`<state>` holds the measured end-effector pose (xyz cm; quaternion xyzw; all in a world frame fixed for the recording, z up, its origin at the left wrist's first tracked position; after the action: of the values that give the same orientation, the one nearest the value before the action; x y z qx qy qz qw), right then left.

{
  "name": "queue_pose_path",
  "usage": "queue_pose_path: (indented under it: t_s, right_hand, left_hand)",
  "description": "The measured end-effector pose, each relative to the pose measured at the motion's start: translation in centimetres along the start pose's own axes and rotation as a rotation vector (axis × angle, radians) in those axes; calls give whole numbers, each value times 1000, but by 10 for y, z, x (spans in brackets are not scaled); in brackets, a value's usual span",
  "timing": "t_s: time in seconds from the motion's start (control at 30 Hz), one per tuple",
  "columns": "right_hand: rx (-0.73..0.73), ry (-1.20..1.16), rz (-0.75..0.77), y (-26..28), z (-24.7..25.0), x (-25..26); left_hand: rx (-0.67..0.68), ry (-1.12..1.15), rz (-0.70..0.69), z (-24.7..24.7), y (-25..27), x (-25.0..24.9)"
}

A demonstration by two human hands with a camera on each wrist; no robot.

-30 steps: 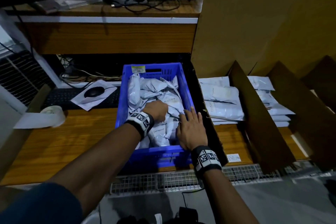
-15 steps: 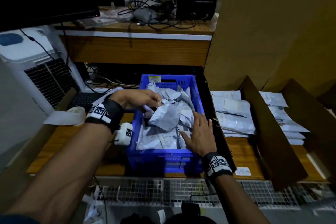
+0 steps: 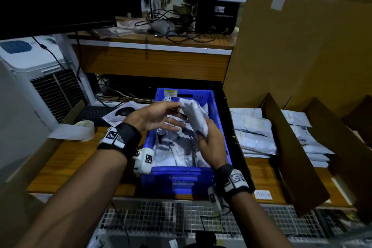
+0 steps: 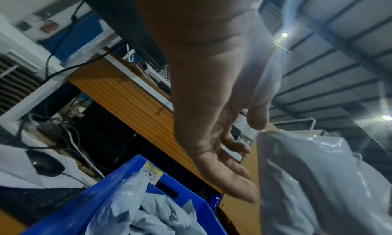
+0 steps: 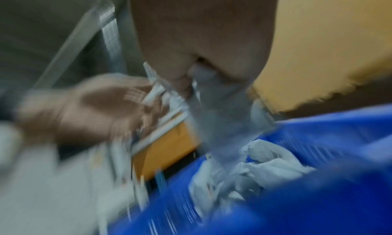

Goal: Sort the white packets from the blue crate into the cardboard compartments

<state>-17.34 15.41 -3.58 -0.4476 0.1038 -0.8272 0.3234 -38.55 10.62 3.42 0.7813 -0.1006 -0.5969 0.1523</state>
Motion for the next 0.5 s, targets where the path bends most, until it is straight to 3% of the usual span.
queue_pose_path:
  t_s: [0.13,0.23,0.4,0.5]
  right_hand:
    - [93,-459,-291,-9,13,-8]
    - [251,-710,-364,-10,21,4]
    - [338,-724,-333,-11,28,11]
    - [183,-361,-273,-13,27,1]
  left_hand:
    - [-89,-142,-144,-4,-2,6]
    - [-74,-166,-221,-18,-3,11]
    - [-131,-143,-357,-32,-7,0]
    - [-240,-157,-396,-27,-14,-2]
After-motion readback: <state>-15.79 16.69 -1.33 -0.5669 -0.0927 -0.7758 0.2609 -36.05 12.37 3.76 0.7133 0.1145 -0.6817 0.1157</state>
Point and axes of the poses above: each hand's wrist, its own y-axis away from the middle knuckle, its own z-axis out of the back of the hand, x = y × z, the point moved 3 cm from there along -y, towards the middle knuckle, and after that the axes turned 6 degrees about y, right-handed, at the moved point
